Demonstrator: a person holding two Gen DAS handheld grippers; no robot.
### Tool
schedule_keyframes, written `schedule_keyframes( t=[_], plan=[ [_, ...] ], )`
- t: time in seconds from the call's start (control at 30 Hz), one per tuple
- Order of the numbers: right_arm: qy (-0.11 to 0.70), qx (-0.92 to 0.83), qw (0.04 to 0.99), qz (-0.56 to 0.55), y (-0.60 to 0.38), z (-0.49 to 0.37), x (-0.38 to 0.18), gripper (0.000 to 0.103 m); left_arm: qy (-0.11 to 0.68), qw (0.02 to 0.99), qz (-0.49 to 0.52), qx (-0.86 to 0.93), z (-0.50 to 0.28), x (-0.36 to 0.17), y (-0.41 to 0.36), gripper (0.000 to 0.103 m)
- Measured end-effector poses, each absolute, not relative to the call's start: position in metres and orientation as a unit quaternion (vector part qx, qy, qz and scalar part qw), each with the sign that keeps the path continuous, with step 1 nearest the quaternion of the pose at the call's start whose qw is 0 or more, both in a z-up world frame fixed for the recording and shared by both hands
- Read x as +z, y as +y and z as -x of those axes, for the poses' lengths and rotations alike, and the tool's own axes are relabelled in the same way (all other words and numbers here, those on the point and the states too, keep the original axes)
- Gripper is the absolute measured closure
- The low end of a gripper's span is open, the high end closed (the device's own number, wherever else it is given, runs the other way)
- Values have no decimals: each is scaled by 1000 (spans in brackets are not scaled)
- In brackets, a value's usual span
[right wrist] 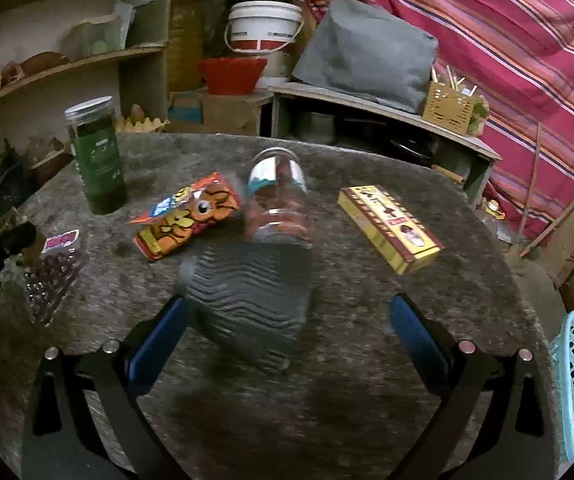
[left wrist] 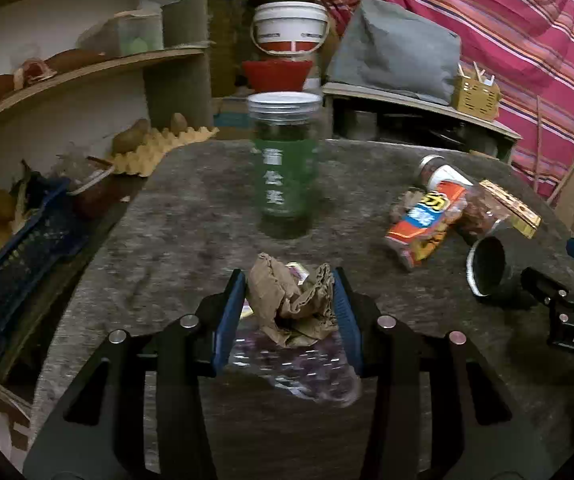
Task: Collect trash
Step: 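Grasp the crumpled brown paper with the left tool, then grasp the black ribbed rubber cup with the right tool while the left holds the paper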
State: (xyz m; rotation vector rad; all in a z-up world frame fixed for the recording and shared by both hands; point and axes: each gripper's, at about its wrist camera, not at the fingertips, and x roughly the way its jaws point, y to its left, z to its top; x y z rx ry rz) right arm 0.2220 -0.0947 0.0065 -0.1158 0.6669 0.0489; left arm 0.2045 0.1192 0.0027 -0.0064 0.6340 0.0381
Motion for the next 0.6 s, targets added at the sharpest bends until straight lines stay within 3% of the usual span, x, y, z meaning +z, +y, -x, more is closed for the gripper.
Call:
schedule_keyframes(
  t=[0.6],
  plan=[
    [380,0,924,29,-73,-257,-15,4,310,949,21,57,-195,-1,180,60]
  ],
)
